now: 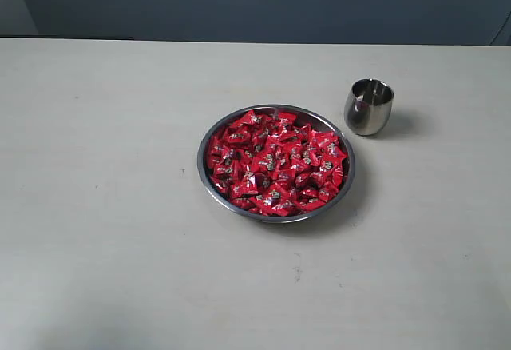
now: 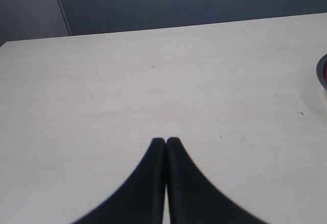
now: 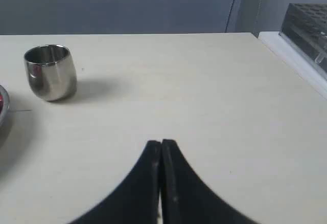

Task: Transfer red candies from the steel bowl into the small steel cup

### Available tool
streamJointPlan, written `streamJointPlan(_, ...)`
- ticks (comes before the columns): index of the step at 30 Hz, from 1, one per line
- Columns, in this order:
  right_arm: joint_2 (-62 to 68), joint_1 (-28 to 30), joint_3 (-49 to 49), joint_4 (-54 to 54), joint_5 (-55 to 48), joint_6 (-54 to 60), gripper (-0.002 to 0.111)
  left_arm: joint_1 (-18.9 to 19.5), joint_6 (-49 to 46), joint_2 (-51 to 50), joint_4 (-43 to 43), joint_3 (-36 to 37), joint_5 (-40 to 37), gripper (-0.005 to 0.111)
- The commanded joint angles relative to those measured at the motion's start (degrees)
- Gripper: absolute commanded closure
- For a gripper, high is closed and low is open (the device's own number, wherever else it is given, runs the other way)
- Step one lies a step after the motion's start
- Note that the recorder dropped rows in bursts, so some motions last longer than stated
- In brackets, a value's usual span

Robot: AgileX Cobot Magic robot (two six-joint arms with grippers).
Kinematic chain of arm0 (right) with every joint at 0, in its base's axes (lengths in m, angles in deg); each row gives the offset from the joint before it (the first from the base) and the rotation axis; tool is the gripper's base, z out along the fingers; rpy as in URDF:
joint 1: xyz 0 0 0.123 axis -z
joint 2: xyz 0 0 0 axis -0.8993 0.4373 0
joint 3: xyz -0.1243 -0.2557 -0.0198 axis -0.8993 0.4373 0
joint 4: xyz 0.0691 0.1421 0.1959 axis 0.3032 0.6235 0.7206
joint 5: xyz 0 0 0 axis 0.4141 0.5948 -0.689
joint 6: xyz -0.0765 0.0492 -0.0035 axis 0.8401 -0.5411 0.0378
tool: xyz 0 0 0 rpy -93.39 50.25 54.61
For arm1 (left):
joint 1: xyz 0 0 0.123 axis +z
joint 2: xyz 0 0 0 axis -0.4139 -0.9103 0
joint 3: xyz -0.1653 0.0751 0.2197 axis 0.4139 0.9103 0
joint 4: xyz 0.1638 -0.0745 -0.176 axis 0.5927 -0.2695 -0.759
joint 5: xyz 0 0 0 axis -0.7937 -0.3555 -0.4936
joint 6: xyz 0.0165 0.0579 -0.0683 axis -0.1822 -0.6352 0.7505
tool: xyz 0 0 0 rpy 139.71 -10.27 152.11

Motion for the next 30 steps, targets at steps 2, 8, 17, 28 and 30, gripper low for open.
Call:
streamJointPlan(2, -0.4, 0.2, 0.3, -0.2, 0.8, 0.0, 0.109, 0.0, 0.3, 0.3, 0.1, -0.5, 0.4, 0.106)
streamJointPlan(8, -0.4, 0.2, 0.3, 3.9, 5.7, 0.0, 0.109, 0.0, 0.3, 0.3, 0.1, -0.5, 0.4, 0.106)
streamJointPlan(17, -0.4, 0.2, 0.3, 21.2, 17.0, 0.0, 0.109, 0.0, 0.3, 0.3, 0.1, -0.5, 0.4, 0.106)
streamJointPlan(28, -0.4, 0.2, 0.3, 22.4, 23.2, 0.0, 0.109, 0.0, 0.3, 0.3, 0.1, -0.5, 0.4, 0.106)
streamJointPlan(30, -0.4, 0.2, 0.3, 24.1, 27.6, 0.0, 0.109, 0.0, 0.3, 0.3, 0.1, -0.5, 0.4, 0.106)
